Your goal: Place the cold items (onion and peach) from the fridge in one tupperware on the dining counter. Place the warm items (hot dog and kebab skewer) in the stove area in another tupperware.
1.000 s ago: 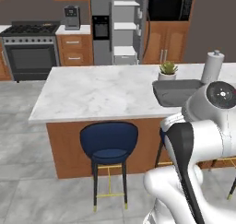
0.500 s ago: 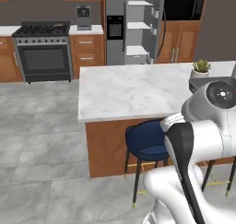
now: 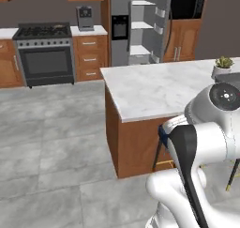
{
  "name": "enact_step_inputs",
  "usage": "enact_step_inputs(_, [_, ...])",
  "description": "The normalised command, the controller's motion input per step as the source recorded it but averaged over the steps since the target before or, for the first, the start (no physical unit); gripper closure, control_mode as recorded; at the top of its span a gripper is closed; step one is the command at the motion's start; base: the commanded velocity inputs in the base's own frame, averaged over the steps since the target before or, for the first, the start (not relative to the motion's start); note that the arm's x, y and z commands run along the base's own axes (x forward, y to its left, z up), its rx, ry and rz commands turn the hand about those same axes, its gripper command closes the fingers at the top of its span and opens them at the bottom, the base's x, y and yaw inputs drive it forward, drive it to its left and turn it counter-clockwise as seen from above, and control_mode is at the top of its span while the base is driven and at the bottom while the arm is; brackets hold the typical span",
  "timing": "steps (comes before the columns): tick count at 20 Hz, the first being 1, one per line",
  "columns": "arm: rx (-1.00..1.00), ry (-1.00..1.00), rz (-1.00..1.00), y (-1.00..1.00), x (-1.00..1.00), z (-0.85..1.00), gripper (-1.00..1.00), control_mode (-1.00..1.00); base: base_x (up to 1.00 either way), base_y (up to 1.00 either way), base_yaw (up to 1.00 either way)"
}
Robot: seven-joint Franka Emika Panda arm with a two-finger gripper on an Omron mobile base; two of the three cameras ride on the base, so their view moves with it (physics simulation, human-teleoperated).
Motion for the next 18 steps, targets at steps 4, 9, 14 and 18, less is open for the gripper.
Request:
enact_step_inputs(4, [0.0,0.0,0.0,0.0,0.0,0.0,-1.0,1.0,0.32,1.0,-0.22])
enact_step_inputs(9, [0.0,0.0,0.0,0.0,0.0,0.0,-1.0,1.0,0.41,1.0,-0.22])
enact_step_inputs(14, [0.0,0.0,0.0,0.0,0.0,0.0,-1.0,1.0,0.64,1.0,-0.3])
enact_step_inputs(18, [0.0,0.0,0.0,0.0,0.0,0.0,-1.0,1.0,0.86,1.0,-0.32])
